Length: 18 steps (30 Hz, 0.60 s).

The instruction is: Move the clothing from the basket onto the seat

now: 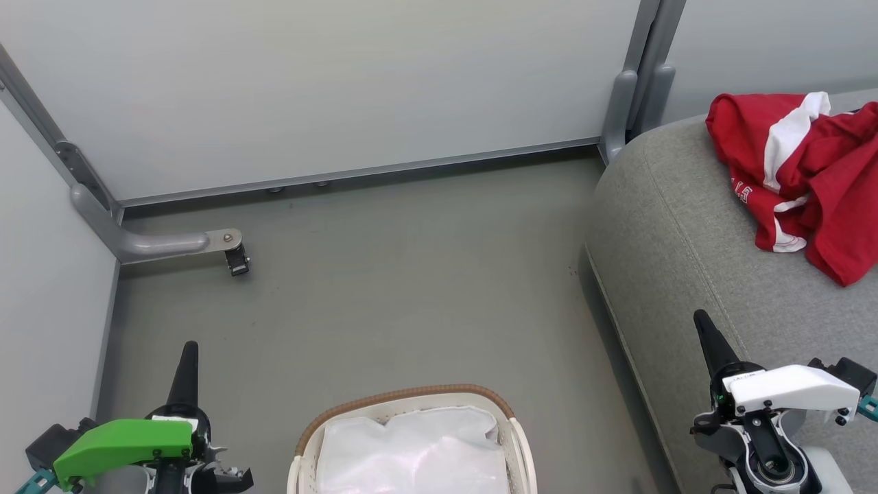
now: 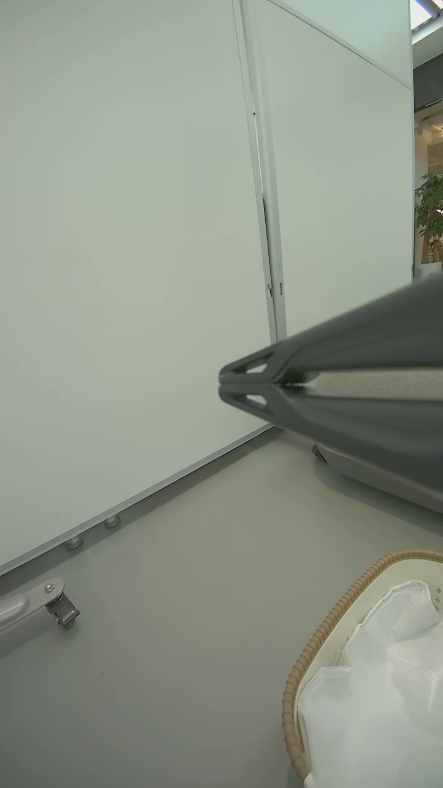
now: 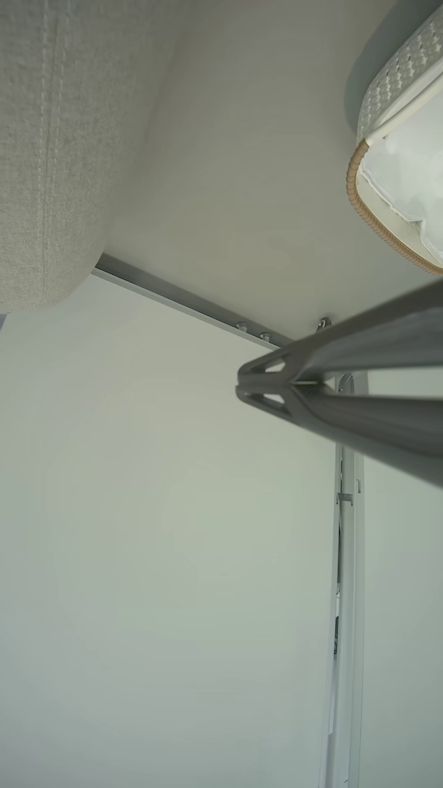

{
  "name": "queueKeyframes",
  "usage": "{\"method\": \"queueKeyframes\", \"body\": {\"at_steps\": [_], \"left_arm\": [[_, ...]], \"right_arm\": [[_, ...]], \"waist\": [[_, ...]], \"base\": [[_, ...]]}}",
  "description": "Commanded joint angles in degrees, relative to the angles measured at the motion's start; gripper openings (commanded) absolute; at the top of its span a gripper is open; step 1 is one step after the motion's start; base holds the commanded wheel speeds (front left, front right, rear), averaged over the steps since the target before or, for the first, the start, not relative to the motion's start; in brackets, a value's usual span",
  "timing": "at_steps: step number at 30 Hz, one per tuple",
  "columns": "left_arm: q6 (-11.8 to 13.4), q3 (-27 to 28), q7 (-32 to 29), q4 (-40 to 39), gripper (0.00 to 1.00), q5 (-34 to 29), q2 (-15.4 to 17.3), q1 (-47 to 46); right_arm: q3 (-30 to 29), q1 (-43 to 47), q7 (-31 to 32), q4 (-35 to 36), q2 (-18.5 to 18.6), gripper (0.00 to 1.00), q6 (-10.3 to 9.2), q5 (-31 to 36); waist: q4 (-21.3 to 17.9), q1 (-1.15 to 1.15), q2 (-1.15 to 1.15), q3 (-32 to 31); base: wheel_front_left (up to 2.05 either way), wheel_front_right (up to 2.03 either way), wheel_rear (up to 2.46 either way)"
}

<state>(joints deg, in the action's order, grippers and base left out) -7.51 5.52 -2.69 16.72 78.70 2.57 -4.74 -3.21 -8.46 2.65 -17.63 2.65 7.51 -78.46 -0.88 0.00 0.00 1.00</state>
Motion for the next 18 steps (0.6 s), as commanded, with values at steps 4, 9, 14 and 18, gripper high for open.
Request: {"method": "queueKeyframes", "body": {"at_steps": [4,9,14,18], "left_arm": [[0.03,0.39,-0.79,-0.90,0.00,2.64,0.43,-1.47],[0.03,0.54,-1.37,-1.25,0.00,4.67,0.45,-1.59],[0.03,0.68,-1.93,-1.54,0.00,6.62,0.46,-1.49],[0.03,0.78,-2.38,-1.82,0.00,8.09,0.46,-1.62]], "right_arm": [[-0.73,0.84,0.83,1.05,0.30,0.00,-0.02,-2.62],[-1.25,1.16,1.39,1.57,0.31,0.00,-0.03,-4.74],[-1.71,1.56,1.97,2.05,0.32,0.00,-0.03,-6.64],[-2.08,1.81,2.37,2.44,0.33,0.00,-0.03,-8.22]], "waist": [[0.11,0.00,0.00,-0.11],[0.24,0.00,0.00,-0.22],[0.36,0.00,0.00,-0.34],[0.46,0.00,0.00,-0.43]], "base": [[0.00,0.00,0.00],[0.00,0.00,0.00],[0.00,0.00,0.00],[0.00,0.00,0.00]]}}
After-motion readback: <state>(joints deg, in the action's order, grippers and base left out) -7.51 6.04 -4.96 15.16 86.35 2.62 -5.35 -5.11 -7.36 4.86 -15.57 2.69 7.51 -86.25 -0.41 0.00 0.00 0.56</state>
